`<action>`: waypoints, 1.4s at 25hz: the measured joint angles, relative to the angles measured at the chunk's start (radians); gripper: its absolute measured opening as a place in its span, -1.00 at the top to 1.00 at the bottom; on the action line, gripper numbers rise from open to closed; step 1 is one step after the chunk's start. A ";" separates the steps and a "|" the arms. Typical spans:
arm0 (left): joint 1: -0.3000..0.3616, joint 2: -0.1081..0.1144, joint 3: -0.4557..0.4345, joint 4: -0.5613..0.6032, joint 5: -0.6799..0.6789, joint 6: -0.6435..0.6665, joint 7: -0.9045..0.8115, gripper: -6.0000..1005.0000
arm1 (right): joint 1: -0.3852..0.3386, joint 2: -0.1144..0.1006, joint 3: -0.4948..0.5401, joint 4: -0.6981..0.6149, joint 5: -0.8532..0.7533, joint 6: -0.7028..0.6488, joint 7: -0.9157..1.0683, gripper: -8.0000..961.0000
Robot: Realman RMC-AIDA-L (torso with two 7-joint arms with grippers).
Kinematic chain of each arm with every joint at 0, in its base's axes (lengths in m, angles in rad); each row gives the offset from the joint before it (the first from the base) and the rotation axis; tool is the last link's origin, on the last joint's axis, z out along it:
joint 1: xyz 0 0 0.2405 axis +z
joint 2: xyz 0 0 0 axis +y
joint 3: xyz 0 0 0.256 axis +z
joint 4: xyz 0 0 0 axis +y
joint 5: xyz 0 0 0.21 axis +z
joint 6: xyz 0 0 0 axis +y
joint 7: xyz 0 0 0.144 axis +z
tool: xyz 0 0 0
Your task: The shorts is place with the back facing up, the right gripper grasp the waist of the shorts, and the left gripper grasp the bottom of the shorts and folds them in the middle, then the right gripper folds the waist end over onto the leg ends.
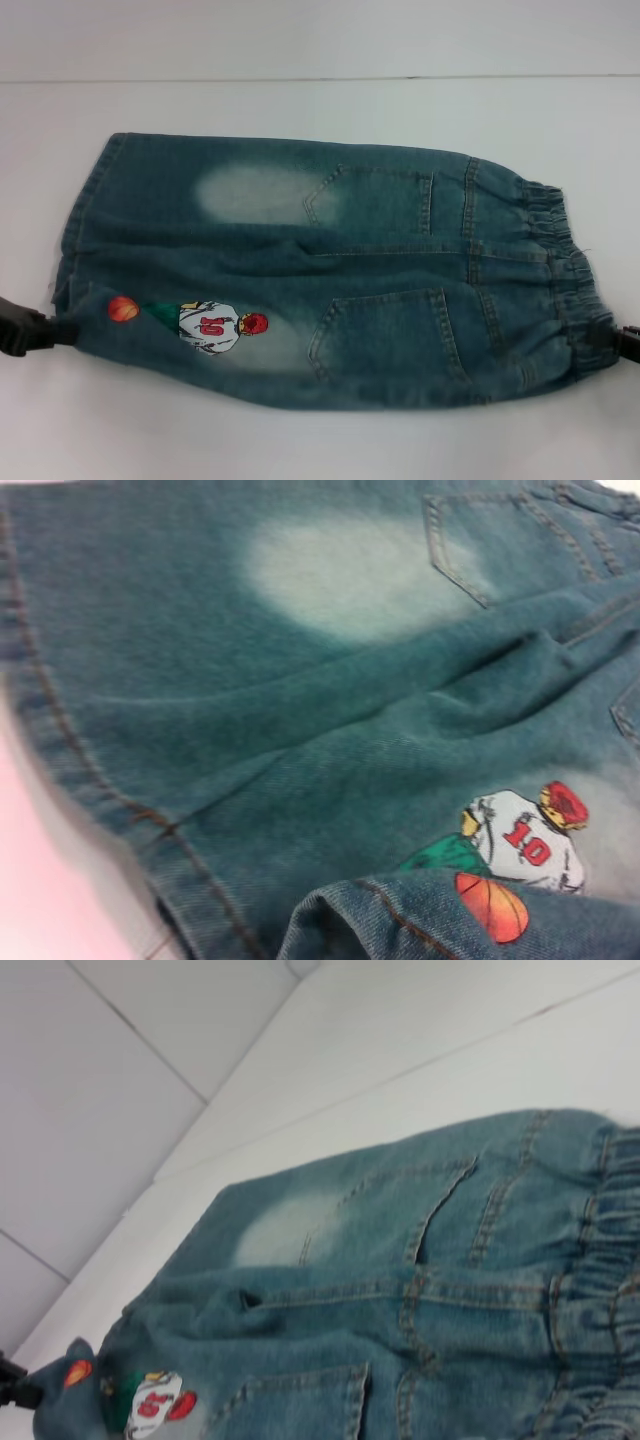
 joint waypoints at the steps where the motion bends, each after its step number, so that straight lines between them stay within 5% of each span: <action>1: 0.001 0.001 -0.006 0.000 0.000 -0.001 0.000 0.83 | 0.000 0.000 0.004 0.000 0.005 0.000 -0.001 0.88; 20: 0.001 0.004 -0.042 0.052 -0.158 0.003 -0.001 0.83 | 0.102 -0.015 0.009 -0.078 0.052 -0.006 0.033 0.88; 35: -0.074 -0.019 -0.028 0.033 -0.256 -0.183 -0.060 0.83 | 0.238 -0.033 -0.023 -0.167 0.057 0.115 0.121 0.87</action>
